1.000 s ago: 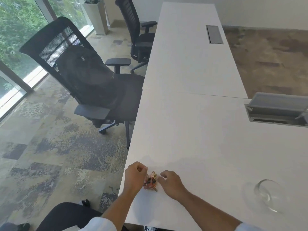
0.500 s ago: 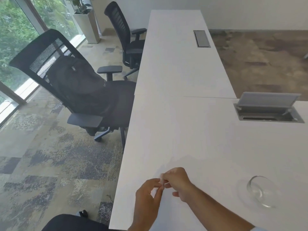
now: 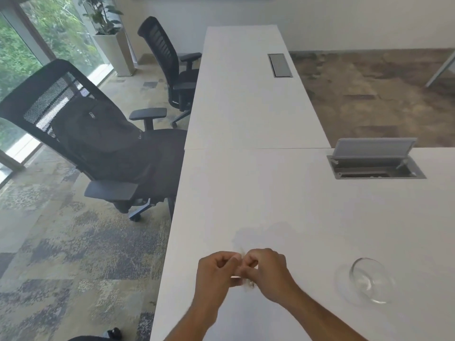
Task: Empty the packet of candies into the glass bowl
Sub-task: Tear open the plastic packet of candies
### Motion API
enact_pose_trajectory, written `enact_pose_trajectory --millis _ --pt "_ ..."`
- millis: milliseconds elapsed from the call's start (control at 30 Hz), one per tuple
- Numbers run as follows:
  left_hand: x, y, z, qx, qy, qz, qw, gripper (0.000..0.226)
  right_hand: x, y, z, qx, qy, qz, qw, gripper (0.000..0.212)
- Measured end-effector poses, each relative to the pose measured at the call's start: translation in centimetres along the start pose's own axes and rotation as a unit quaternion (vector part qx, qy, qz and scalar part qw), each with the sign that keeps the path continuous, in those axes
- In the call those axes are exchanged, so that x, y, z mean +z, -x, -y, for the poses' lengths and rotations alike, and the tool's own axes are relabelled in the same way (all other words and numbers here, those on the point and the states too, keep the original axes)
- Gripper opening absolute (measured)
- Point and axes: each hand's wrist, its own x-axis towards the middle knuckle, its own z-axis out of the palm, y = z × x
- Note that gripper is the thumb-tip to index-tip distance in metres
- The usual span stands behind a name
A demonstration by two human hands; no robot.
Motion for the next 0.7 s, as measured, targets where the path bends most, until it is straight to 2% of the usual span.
enact_pose_trajectory --millis 200,333,500,700 --pt "1.1 0.2 -1.0 -0.002 -0.001 0.02 1.0 0.03 -2.1 0.9 -0.6 -0.006 -0.072 -0.026 0.997 0.024" --pt "2.0 0.0 -1.2 0.033 -0.087 0.017 0.995 0.035 -2.8 1.5 -0.6 0.0 -0.1 -0.064 0.993 0.017" --pt "2.6 -0.4 -1.3 0.073 -0.191 0.02 0.979 0.032 -3.4 1.7 -0.5 -0.011 -0.054 -0.061 0.997 0.015" --pt "3.2 -0.4 -1.5 0.098 -0.235 0.027 0.967 0.035 -3.9 2.0 -0.4 -0.027 -0.003 -0.09 0.996 0.023"
